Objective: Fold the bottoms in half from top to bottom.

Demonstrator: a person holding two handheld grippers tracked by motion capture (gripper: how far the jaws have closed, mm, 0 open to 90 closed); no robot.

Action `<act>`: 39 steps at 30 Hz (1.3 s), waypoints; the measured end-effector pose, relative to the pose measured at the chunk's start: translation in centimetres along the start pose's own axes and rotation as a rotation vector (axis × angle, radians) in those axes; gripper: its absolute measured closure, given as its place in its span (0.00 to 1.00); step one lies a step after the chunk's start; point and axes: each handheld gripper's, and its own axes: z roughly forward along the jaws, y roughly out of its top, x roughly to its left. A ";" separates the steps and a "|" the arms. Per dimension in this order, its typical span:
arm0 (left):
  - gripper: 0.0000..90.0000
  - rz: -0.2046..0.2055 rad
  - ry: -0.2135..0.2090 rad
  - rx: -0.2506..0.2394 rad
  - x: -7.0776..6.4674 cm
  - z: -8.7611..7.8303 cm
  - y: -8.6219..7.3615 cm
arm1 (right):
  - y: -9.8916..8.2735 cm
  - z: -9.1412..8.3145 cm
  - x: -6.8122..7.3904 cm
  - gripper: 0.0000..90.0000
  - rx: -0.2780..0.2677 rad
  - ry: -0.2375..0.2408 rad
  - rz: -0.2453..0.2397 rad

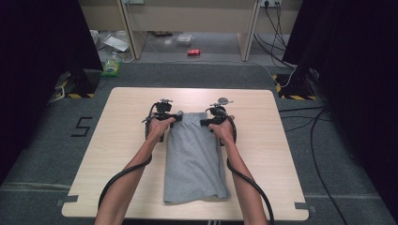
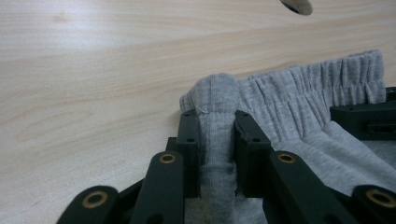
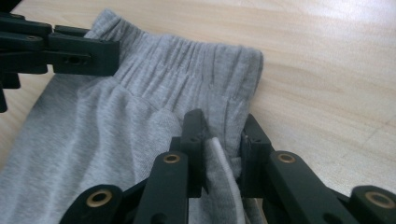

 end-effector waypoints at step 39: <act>0.83 0.241 -0.116 -0.228 -6.3 -11.5 -3.0 | -4.1 -11.9 5.1 0.86 -0.227 0.188 -0.224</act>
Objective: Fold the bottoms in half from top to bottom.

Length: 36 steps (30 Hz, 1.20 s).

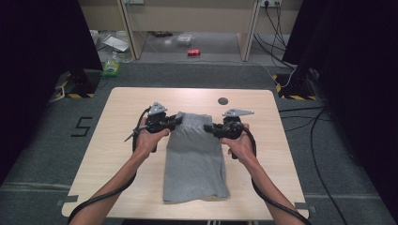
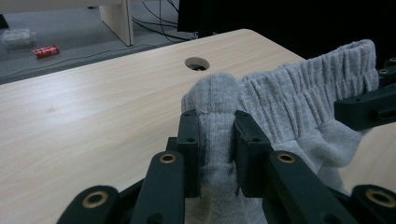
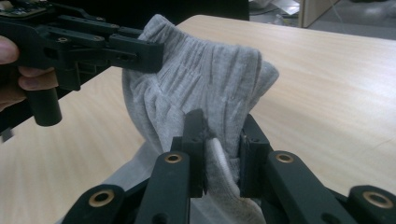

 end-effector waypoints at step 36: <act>0.79 -0.020 -0.136 0.035 -7.5 -6.7 -12.6 | -11.4 -4.8 8.0 0.83 0.138 0.057 -0.106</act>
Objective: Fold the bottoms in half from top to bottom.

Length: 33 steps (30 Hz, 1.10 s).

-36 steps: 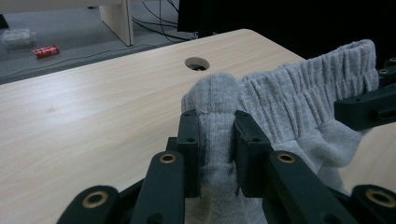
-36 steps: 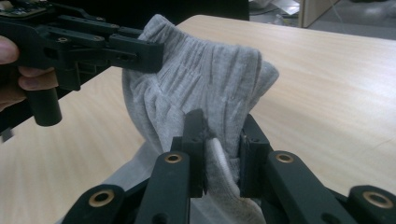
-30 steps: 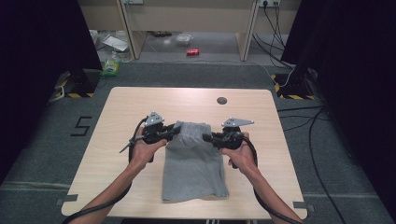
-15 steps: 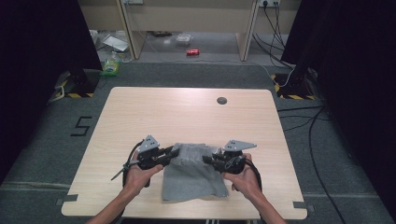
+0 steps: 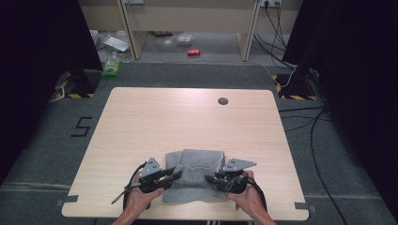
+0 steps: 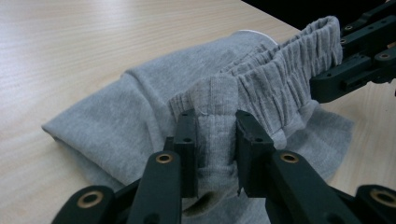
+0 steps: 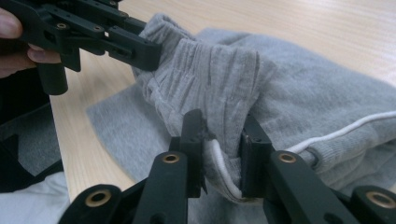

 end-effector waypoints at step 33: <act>0.50 -0.134 -0.002 0.061 3.2 0.9 0.6 | 3.1 1.3 0.2 0.72 0.037 0.065 0.028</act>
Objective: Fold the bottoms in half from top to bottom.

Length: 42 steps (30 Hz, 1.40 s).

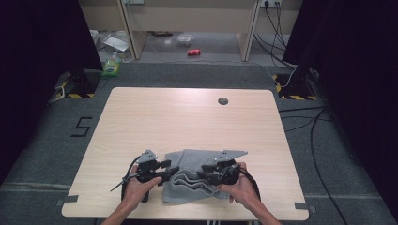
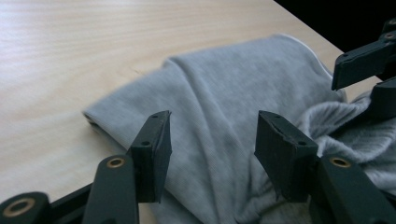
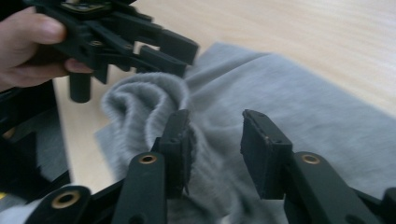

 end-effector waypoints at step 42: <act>0.27 -0.014 0.114 0.010 2.4 -0.9 0.9 | -0.3 -1.8 -3.4 0.40 -0.015 -0.233 0.060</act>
